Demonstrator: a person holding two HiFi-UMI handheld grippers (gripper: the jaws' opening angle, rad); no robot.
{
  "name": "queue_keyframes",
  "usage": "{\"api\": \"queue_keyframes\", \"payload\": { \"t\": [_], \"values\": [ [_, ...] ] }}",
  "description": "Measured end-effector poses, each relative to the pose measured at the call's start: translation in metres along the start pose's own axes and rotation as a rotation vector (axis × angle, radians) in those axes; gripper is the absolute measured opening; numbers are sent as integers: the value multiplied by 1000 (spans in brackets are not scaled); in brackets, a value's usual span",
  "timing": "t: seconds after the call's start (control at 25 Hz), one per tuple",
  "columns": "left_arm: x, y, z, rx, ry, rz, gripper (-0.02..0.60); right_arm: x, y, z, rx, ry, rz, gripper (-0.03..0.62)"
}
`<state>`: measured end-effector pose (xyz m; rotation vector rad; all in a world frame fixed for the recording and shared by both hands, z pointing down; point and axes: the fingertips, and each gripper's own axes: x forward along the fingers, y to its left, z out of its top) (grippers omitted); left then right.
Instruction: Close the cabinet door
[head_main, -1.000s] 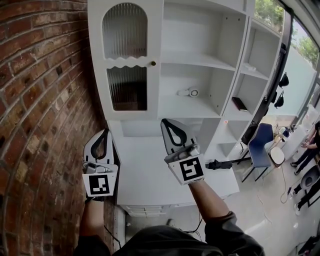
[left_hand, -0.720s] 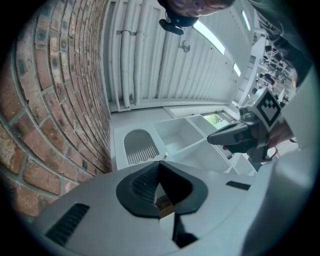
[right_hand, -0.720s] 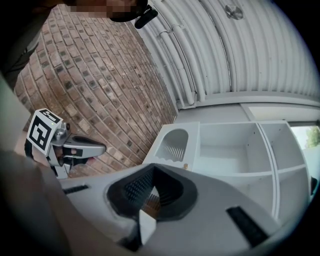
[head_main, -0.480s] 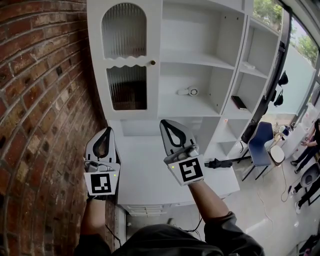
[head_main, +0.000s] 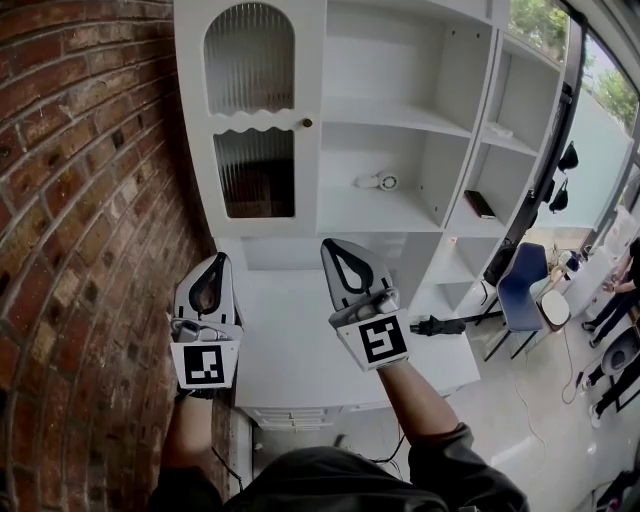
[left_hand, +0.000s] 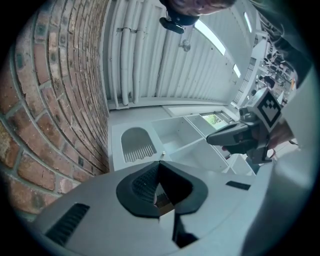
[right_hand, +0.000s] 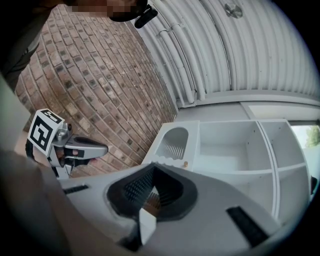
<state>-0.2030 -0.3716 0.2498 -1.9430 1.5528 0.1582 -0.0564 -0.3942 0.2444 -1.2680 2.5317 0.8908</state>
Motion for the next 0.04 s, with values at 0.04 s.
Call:
{"api": "queue_keyframes", "payload": {
  "t": [0.04],
  "values": [
    [1, 0, -1, -1, 2, -1, 3, 0, 0, 0, 0, -1, -1, -2]
  ]
}}
